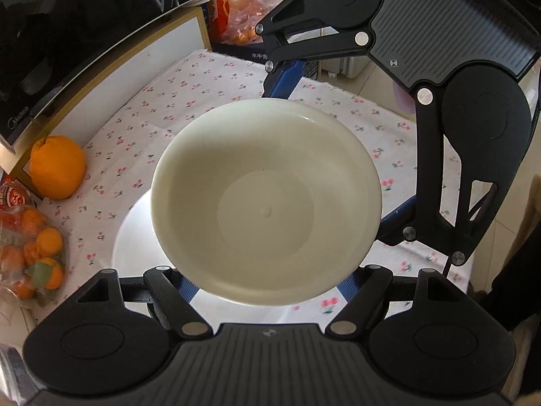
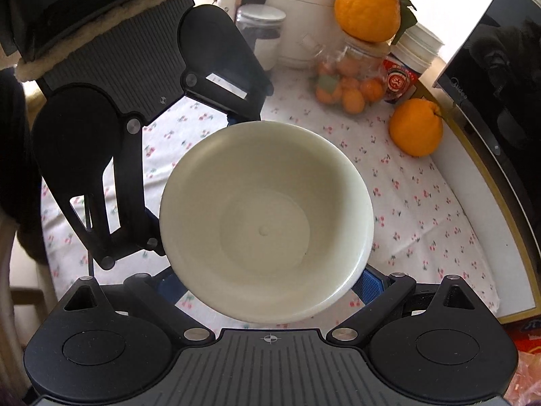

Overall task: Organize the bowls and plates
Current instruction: 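Lift the nested bowls with both grippers and carry them over the white plate stack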

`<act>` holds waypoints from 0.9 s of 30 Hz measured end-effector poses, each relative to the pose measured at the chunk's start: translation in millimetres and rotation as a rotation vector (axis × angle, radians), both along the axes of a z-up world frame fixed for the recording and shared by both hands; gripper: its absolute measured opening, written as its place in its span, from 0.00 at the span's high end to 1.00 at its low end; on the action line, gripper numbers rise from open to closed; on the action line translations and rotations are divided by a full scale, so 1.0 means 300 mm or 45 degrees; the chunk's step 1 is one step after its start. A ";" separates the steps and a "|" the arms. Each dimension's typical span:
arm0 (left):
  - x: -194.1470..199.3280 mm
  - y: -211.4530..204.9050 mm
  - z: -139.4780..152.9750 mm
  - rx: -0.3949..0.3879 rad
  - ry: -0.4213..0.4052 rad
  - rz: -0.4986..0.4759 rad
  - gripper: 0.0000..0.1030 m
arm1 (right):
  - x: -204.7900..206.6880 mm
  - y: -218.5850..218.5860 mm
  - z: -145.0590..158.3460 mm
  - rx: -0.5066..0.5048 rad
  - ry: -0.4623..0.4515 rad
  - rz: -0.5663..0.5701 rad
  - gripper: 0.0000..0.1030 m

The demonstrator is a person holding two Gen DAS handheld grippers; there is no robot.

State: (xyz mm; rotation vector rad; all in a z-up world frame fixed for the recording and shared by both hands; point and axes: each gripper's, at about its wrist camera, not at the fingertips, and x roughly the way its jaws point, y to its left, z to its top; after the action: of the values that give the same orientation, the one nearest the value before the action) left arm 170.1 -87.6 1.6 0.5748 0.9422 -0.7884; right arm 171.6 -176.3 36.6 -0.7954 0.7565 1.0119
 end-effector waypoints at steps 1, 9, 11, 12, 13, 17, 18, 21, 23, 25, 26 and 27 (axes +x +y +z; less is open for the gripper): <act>0.007 0.006 -0.002 0.005 0.002 -0.002 0.28 | 0.008 0.007 -0.004 0.005 0.004 -0.002 0.06; 0.049 0.057 -0.028 0.044 0.028 -0.020 0.28 | 0.062 0.066 -0.044 0.018 0.031 -0.014 0.06; 0.056 0.068 -0.033 0.048 0.037 -0.023 0.28 | 0.073 0.078 -0.054 0.018 0.039 -0.017 0.06; 0.060 0.079 -0.035 0.049 0.042 -0.024 0.28 | 0.080 0.084 -0.059 0.019 0.045 -0.018 0.06; 0.063 0.085 -0.039 0.051 0.046 -0.025 0.28 | 0.085 0.090 -0.064 0.019 0.048 -0.019 0.06; 0.086 0.101 -0.057 0.065 0.054 -0.034 0.28 | 0.106 0.115 -0.086 0.019 0.065 -0.027 0.06; 0.090 0.106 -0.060 0.068 0.054 -0.036 0.28 | 0.110 0.120 -0.091 0.019 0.066 -0.029 0.06; 0.096 0.115 -0.067 0.067 0.055 -0.038 0.28 | 0.124 0.134 -0.103 0.020 0.068 -0.033 0.06; 0.101 0.122 -0.073 0.064 0.057 -0.039 0.28 | 0.134 0.142 -0.110 0.018 0.073 -0.036 0.06; 0.104 0.129 -0.078 0.061 0.059 -0.042 0.28 | 0.140 0.149 -0.116 0.013 0.076 -0.039 0.06; 0.107 0.133 -0.082 0.059 0.061 -0.043 0.28 | 0.144 0.153 -0.119 0.010 0.076 -0.039 0.06; 0.105 0.134 -0.082 0.057 0.060 -0.045 0.28 | 0.147 0.157 -0.123 0.006 0.076 -0.040 0.06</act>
State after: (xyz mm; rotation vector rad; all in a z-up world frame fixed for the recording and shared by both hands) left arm 201.6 -47.3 -22.9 0.6154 0.9973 -0.8174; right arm 215.7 -129.2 -0.3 -0.7496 0.8153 1.0126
